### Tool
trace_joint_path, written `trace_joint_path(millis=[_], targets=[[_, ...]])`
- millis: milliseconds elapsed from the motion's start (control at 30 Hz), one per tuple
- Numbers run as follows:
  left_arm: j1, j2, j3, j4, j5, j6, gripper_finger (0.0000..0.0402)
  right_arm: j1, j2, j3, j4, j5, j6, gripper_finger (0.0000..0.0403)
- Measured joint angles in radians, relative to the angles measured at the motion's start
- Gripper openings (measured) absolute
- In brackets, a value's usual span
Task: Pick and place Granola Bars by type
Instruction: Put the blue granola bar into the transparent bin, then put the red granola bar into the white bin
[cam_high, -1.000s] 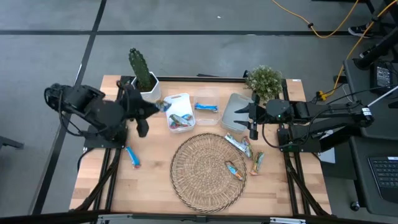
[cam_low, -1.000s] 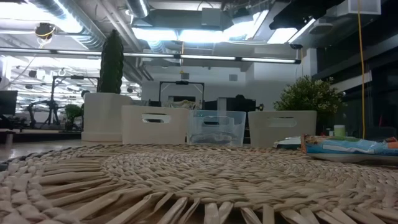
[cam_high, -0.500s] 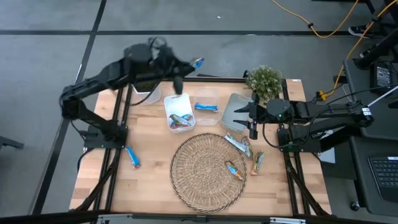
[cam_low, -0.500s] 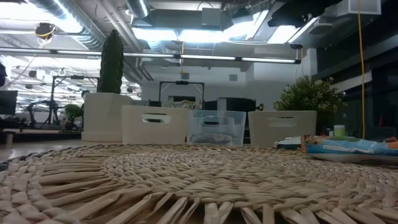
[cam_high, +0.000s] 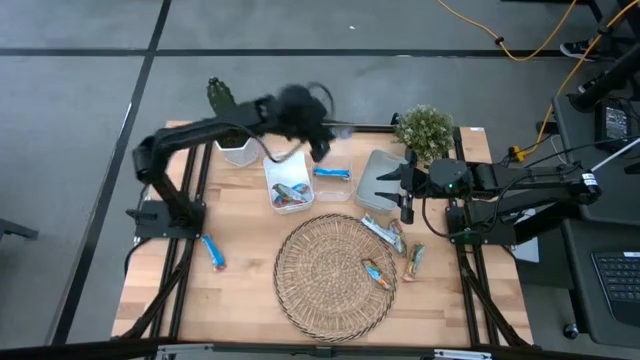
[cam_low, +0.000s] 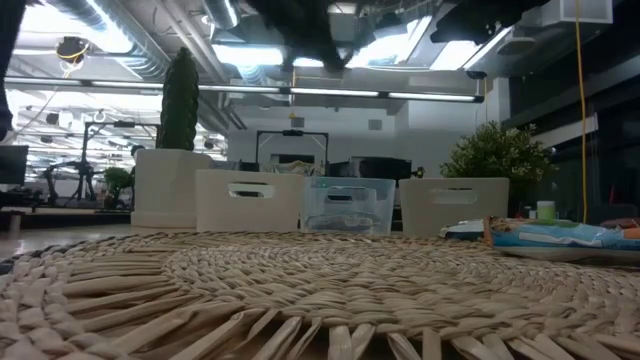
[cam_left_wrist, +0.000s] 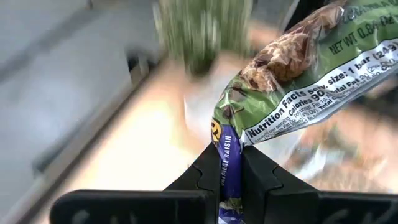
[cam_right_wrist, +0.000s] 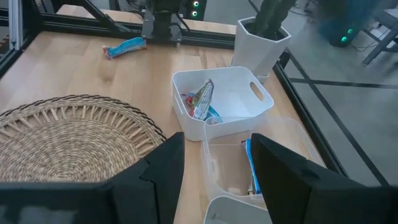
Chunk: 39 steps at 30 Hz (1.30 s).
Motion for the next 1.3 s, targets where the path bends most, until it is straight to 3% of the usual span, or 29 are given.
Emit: trace_joint_path(millis=[133, 333, 533, 700, 933, 1100, 1300], targets=[[-0.001, 0.106, -0.068, -0.006, 0.062, -0.003, 0.0022, 0.0, 0.0, 0.0, -0.001, 0.001, 0.022, 0.0187], [-0.006, 0.224, -0.073, -0.002, 0.078, 0.017, 0.0022, 0.0, 0.0, 0.0, -0.002, 0.001, 0.021, 0.0187], [0.0, 0.248, -0.073, -0.016, 0.136, 0.034, 0.0036, 0.0, 0.0, 0.0, -0.009, 0.001, 0.021, 0.0187], [0.011, 0.239, -0.073, -0.025, 0.116, 0.043, 0.0056, 0.0, 0.0, 0.0, -0.009, 0.001, 0.021, 0.0187], [0.019, 0.237, -0.071, -0.075, 0.136, 0.07, 0.0113, 0.0, 0.0, 0.0, -0.01, 0.001, 0.021, 0.0187], [0.019, 0.18, -0.073, -0.111, 0.203, 0.074, 0.0164, 0.0, 0.0, 0.0, -0.014, 0.001, 0.021, 0.0187], [-0.002, -0.041, -0.071, -0.215, 0.244, 0.141, 0.0186, 0.0, 0.0, 0.0, -0.017, 0.001, 0.021, 0.0187]])
